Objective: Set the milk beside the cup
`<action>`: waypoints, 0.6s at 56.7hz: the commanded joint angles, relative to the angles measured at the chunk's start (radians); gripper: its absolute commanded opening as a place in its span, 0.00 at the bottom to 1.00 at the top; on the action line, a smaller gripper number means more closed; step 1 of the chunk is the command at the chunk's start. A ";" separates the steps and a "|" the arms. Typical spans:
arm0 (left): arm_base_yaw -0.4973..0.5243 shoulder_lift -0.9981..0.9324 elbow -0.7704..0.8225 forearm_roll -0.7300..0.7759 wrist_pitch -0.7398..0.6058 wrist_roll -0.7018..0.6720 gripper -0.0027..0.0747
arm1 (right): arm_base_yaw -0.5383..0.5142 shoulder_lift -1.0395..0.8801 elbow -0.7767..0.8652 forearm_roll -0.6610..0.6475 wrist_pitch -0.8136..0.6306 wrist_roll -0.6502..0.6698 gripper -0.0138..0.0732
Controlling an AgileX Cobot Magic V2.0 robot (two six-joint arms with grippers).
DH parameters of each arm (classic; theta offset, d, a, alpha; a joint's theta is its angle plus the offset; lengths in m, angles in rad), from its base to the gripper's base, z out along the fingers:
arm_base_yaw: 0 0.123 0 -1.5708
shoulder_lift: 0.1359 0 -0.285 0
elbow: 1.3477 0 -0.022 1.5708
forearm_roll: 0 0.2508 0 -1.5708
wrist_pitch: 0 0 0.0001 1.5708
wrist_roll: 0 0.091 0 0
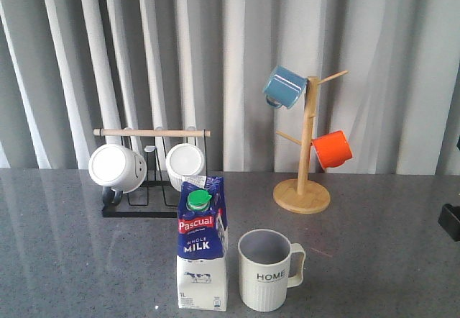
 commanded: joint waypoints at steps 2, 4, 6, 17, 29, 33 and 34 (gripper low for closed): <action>0.000 -0.012 -0.023 -0.007 -0.065 -0.010 0.03 | -0.008 -0.009 -0.029 0.001 -0.070 0.002 0.15; 0.000 -0.012 -0.023 -0.007 -0.065 -0.010 0.03 | -0.008 -0.009 -0.029 0.001 -0.070 0.002 0.15; 0.000 -0.012 -0.023 -0.007 -0.065 -0.010 0.03 | -0.008 -0.009 -0.029 0.001 -0.070 0.002 0.15; 0.000 -0.012 -0.023 -0.006 -0.065 -0.010 0.03 | -0.008 -0.009 -0.029 0.001 -0.070 0.002 0.15; 0.000 -0.012 -0.023 -0.006 -0.065 -0.010 0.03 | -0.009 -0.009 -0.021 0.041 0.010 -0.029 0.15; 0.000 -0.012 -0.023 -0.006 -0.065 -0.010 0.03 | -0.030 -0.055 0.030 0.128 0.057 -0.097 0.15; 0.000 -0.012 -0.023 -0.006 -0.065 -0.010 0.03 | -0.041 -0.077 0.049 0.151 0.065 -0.111 0.15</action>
